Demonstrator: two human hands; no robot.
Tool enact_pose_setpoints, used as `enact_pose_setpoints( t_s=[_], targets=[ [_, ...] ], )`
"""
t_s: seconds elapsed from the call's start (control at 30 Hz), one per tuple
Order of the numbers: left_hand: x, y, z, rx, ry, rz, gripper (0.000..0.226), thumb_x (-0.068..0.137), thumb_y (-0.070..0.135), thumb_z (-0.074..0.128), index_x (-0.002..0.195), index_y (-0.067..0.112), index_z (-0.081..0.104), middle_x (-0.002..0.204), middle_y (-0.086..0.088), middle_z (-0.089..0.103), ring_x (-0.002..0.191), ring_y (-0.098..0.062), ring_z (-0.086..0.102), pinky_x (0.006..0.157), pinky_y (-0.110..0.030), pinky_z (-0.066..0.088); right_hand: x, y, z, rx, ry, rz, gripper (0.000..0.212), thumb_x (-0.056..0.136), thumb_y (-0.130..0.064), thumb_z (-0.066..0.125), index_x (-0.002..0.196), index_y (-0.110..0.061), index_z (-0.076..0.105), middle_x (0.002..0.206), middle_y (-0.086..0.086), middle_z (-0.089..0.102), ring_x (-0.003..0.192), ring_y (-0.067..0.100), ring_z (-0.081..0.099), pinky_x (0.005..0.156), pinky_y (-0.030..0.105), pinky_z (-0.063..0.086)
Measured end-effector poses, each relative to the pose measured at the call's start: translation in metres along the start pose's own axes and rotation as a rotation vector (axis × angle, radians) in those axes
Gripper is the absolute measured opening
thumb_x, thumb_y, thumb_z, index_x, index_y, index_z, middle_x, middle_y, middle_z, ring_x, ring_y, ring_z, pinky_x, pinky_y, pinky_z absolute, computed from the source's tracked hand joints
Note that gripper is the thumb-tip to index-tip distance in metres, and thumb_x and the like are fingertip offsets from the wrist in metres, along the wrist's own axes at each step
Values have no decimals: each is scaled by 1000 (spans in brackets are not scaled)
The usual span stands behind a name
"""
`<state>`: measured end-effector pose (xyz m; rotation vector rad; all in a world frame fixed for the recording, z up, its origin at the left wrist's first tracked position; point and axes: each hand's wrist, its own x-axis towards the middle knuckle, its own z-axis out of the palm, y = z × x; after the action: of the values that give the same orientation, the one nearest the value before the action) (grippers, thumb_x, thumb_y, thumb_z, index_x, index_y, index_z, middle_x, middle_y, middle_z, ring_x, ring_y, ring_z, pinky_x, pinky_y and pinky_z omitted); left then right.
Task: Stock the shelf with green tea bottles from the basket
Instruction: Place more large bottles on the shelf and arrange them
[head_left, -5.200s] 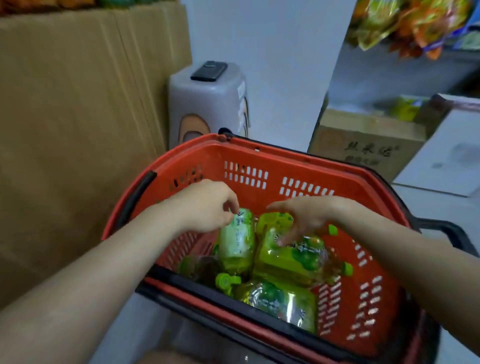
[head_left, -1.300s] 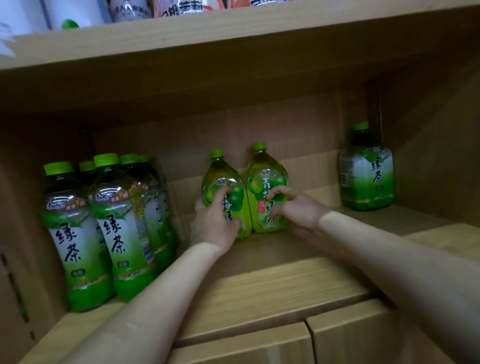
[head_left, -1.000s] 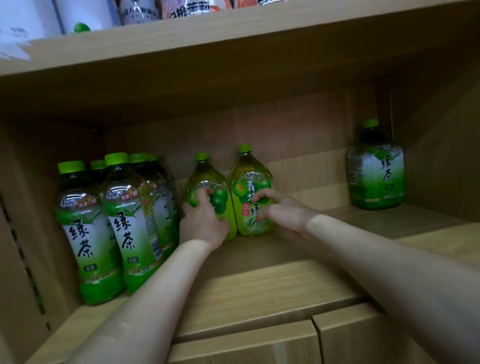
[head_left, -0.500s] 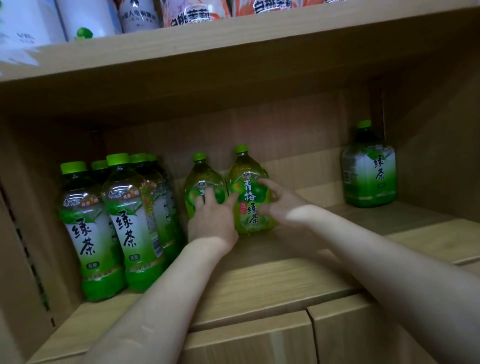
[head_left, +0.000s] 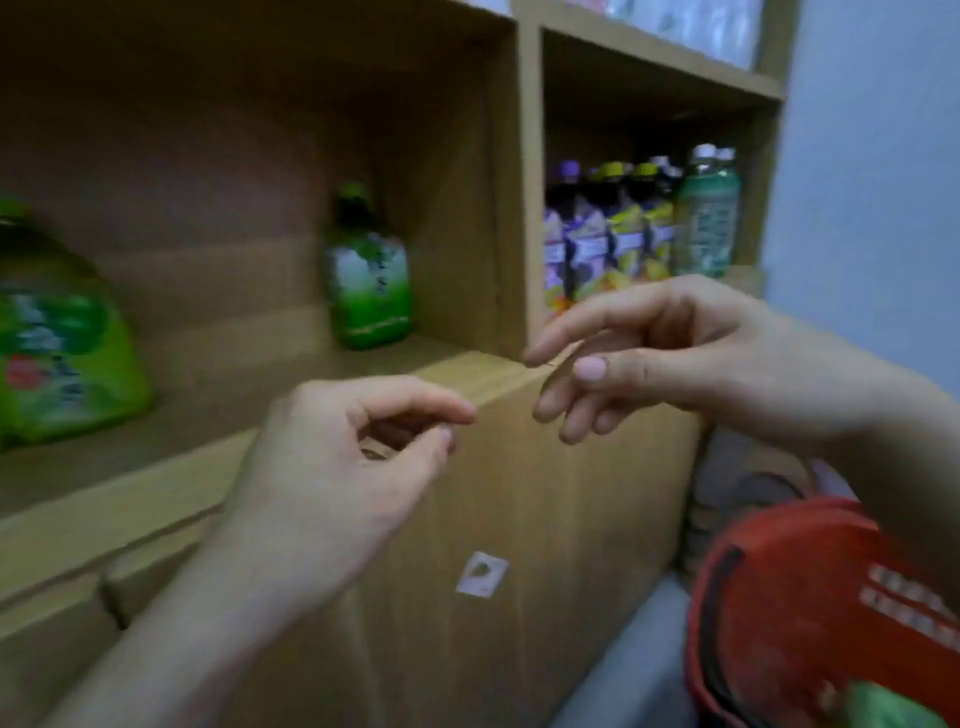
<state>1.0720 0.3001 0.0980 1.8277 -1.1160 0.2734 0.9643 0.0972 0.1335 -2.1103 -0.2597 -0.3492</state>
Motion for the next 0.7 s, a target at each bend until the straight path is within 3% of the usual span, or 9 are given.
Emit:
enact_pose_setpoints(
  t_s=[0.07, 0.17, 0.3, 0.4, 0.5, 0.6, 0.7],
  targets=[
    [-6, 1, 64, -143, -107, -21, 19, 75, 16, 72, 77, 35, 75, 68, 13, 72, 62, -8, 66, 58, -23, 54, -52, 19, -29, 21, 114, 86, 23, 77, -26, 72, 99, -21, 73, 92, 11, 75, 78, 20, 73, 69, 26, 56],
    [-13, 4, 154, -189, -338, -66, 37, 80, -4, 63, 68, 30, 72, 67, 22, 70, 62, 7, 62, 58, -5, 44, -124, 61, -57, 31, 254, 257, 27, 74, -28, 66, 98, -19, 72, 90, 12, 75, 75, 18, 71, 68, 24, 55],
    [-29, 16, 245, -181, -522, -37, 32, 81, 1, 61, 74, 30, 72, 72, 17, 72, 70, 6, 64, 69, -9, 46, -212, 143, -75, -93, 331, 580, 19, 84, -13, 65, 103, -13, 67, 89, 11, 74, 75, 13, 67, 68, 26, 54],
    [-30, 25, 298, -105, -673, 3, 25, 82, 11, 64, 88, 34, 70, 79, 15, 70, 77, 1, 63, 76, -16, 47, -261, 212, -79, -251, 228, 800, 32, 82, -17, 74, 113, -17, 66, 102, 8, 71, 91, 17, 67, 83, 33, 55],
    [-26, 31, 356, 58, -932, 13, 29, 82, 16, 61, 106, 31, 66, 91, 11, 70, 90, -10, 63, 85, -27, 49, -292, 258, -73, -304, 113, 959, 59, 79, -27, 77, 133, -19, 53, 125, 2, 61, 115, 15, 58, 99, 28, 47],
    [-30, 39, 417, 247, -1174, 123, 37, 80, 17, 64, 115, 26, 65, 105, 4, 69, 101, -18, 63, 84, -25, 49, -307, 284, -64, -251, 148, 944, 64, 77, -28, 78, 134, -17, 51, 124, -1, 60, 112, 12, 57, 93, 25, 48],
    [-50, 40, 465, 514, -1548, 324, 39, 80, 23, 71, 118, 25, 63, 99, 0, 62, 100, -24, 62, 76, -27, 47, -308, 301, -54, -209, -12, 951, 47, 74, -27, 81, 116, -21, 61, 105, 0, 69, 95, 16, 65, 86, 32, 53]
  ],
)
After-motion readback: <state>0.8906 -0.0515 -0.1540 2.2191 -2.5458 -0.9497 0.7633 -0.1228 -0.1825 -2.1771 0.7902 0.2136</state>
